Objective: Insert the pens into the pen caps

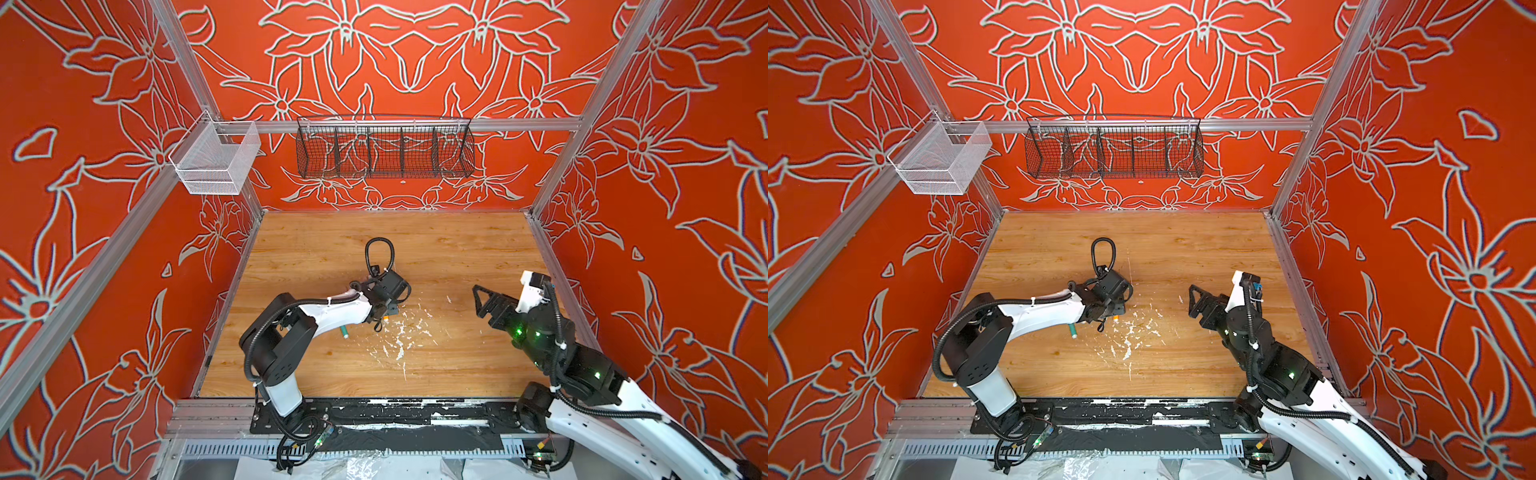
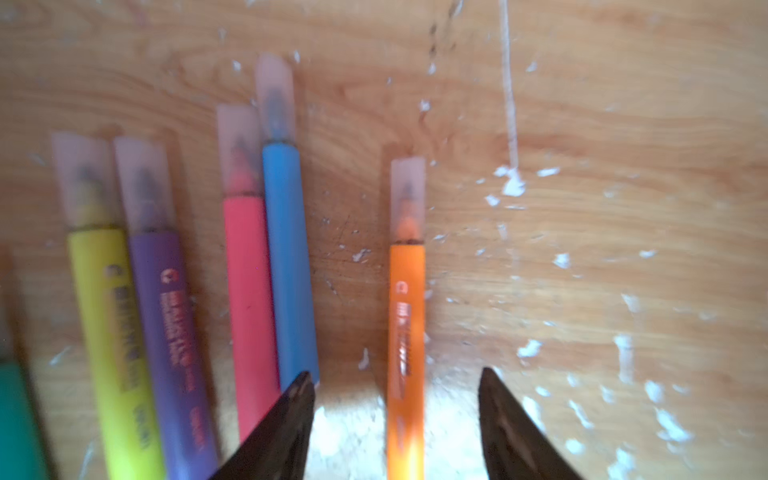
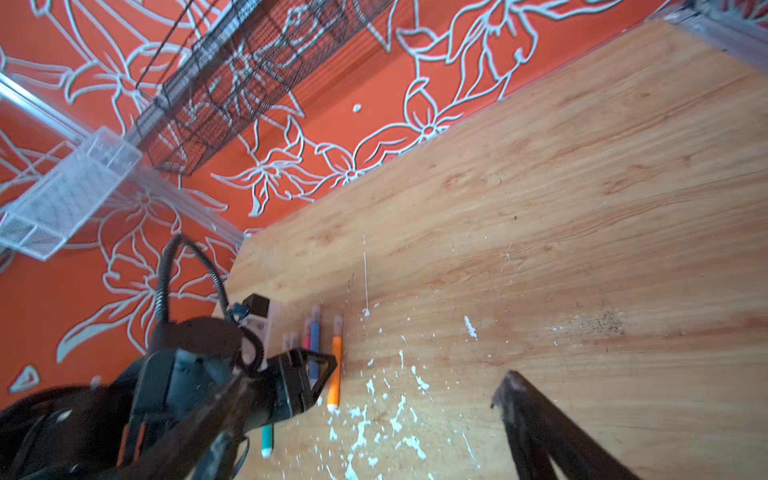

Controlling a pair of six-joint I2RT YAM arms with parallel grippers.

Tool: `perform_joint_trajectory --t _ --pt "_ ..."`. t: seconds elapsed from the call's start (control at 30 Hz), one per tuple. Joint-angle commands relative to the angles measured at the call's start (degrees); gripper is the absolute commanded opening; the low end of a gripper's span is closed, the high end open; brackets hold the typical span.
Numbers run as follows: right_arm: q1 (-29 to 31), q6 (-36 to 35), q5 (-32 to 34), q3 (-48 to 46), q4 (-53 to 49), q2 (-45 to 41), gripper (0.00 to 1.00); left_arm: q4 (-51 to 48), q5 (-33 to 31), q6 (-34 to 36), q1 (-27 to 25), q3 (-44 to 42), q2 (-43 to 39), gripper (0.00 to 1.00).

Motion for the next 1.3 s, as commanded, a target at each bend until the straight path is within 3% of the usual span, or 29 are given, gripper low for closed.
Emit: perform_joint_trajectory --t 0.0,0.03,0.13,0.17,0.23,0.27,0.3,0.33,0.4,0.47,0.53,0.6,0.67,0.7,0.77,0.8,0.9,1.0,1.03,1.13,1.27 --pt "-0.38 -1.59 19.72 0.87 3.26 5.1 0.98 -4.24 -2.88 2.0 0.55 2.3 -8.36 0.79" --pt "-0.68 -4.85 23.75 -0.04 6.69 7.08 0.98 -5.15 -3.63 2.38 0.69 2.6 -10.38 0.81" --pt "-3.83 -25.02 29.19 -4.44 28.22 14.88 0.98 -7.32 -8.42 4.43 1.61 2.69 -17.93 0.89" --pt "-5.55 -29.68 30.26 -5.3 33.07 17.99 0.98 -7.29 -11.19 5.8 1.96 2.18 -20.18 0.96" --pt "-9.8 -31.46 32.49 -5.21 35.2 23.48 0.98 -6.64 -17.75 8.7 3.06 0.76 -23.96 0.97" --pt "-11.83 -30.16 33.69 -3.64 31.01 25.88 0.98 -5.68 -20.04 11.81 4.0 -0.49 -25.63 0.97" --pt "-13.55 -26.78 32.31 -1.28 23.88 27.5 0.97 -2.09 -22.69 15.78 4.58 -3.64 -27.11 0.99" --pt "-14.98 -27.78 30.05 -1.16 24.19 28.56 0.98 4.43 -26.52 21.8 4.65 -7.85 -28.55 0.98" --pt "-16.54 -37.98 24.14 -4.52 34.08 31.63 0.97 21.63 -36.19 34.4 6.86 -18.43 -31.68 0.98" --pt "-16.88 -45.3 22.28 -7.36 40.84 33.75 0.97 34.08 -32.76 43.91 12.71 -27.82 -34.21 0.98" --pt "-17.39 -46.29 23.45 -10.5 46.09 34.75 0.97 43.65 -27.94 48.02 19.23 -36.17 -35.28 0.98" --pt "-18.73 -46.19 22.68 -13.47 50.65 34.5 0.98 50.77 -25.91 45.34 23.67 -42.11 -34.71 0.98" --pt "-20.58 -48.05 20.22 -16.68 56.27 34.88 0.97 55.0 -14.94 43.99 29.25 -44.87 -31.58 0.98" --pt "-21.87 -49.22 18.97 -18.22 59.26 35.71 0.97 56.17 -14.1 43.75 30.48 -44.13 -29.27 0.98" --pt "-24.02 -49.5 20.59 -19.18 62.54 37.61 0.98 49.98 -15.29 43.1 30.62 -39.13 -25.32 0.98" --pt "-24.1 -49.51 19.82 -18.4 58.97 37.31 0.98 49.25 -14.31 43.63 30.66 -37.52 -23.55 0.98" --pt "-25.48 -51.87 18.54 -19.46 63.25 40.42 0.98 52.59 -14.59 44.66 30.58 -36.79 -20.7 0.98" --pt "-28.26 -51.04 17.17 -19.31 69.71 49.53 0.98 65.14 -5.65 43.39 34.21 -44.25 -21.1 0.98" --pt "-28.89 -52.56 15.39 -19.64 75.21 52.72 0.98 65.78 -4.98 43.24 34.44 -44.52 -20.64 0.98" --pt "-29.45 -52.39 9.1 -17.97 68.46 51.35 0.98 65.05 -4.12 43.61 34.52 -44.02 -20.46 0.98" --pt "-31.45 -53.08 -0.61 -19.87 69.38 49.73 0.98 70.75 3.04 45.2 35.76 -46.94 -18.26 0.98"
